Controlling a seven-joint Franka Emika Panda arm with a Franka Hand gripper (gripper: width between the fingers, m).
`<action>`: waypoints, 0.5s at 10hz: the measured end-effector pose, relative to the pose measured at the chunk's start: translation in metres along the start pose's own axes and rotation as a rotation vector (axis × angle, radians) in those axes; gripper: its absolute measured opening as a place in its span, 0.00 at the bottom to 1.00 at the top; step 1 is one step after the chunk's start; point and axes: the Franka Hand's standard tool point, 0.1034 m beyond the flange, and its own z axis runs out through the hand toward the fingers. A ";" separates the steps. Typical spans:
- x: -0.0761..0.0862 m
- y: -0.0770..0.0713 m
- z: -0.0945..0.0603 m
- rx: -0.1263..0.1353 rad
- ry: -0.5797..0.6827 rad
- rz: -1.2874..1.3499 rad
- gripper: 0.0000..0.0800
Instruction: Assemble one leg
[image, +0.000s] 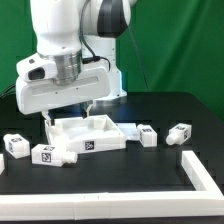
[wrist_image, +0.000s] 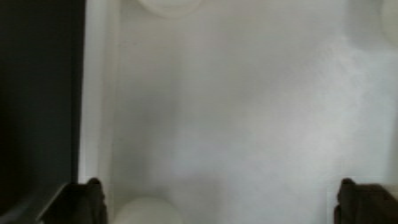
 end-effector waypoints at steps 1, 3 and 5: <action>-0.001 0.007 0.006 -0.013 0.008 0.000 0.81; -0.010 0.025 0.010 -0.015 0.000 -0.003 0.81; -0.017 0.032 0.019 -0.011 -0.013 -0.015 0.81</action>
Offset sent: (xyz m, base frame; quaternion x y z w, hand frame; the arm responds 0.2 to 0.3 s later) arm 0.0040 -0.0343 -0.0057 -0.0127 0.0160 -0.0255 0.9995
